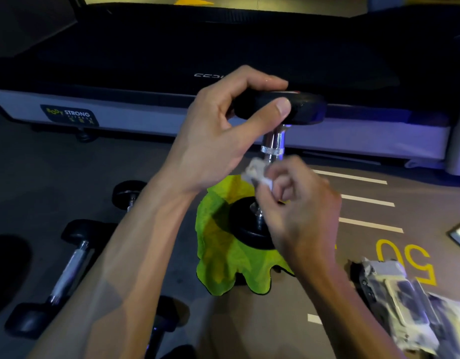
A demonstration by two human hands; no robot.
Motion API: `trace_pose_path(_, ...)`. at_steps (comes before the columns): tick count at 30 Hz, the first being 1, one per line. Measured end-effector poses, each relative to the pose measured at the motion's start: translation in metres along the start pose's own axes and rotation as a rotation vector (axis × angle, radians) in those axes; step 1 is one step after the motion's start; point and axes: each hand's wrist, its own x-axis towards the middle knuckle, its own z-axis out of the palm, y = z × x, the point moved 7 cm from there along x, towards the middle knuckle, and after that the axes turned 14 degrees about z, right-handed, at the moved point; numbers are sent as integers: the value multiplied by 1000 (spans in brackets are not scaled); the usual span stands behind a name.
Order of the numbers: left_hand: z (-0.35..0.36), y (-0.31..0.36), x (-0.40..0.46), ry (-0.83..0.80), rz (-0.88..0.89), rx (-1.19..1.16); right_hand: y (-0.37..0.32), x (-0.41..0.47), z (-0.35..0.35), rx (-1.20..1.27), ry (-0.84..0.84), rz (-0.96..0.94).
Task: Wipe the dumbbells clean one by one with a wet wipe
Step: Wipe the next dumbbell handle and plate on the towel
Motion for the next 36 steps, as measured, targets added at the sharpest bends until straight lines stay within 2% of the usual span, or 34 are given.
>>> trace_pose_path(6, -6, -8, 9, -44, -27, 32, -15, 20, -2, 83, 110, -46)
trace_pose_path(13, -5, -11, 9, -52, -28, 33, -2, 7, -1, 27, 32, -106)
trace_pose_path(18, -6, -7, 10, -72, -24, 42, -21, 33, -9, 22, 193, -184)
trace_pose_path(21, -7, -5, 8, -80, -16, 31, -19, 28, -6, 30, 186, -221)
trace_pose_path(27, -4, -3, 7, -79, -12, 20, 2, 18, -13, 81, 110, -106)
trace_pose_path(32, -4, -2, 5, -63, -17, 0, 12, 40, -30, 238, 208, 28)
trace_pose_path(36, -3, -1, 4, -69, 7, 13, 13, 23, -17, 274, 130, 22)
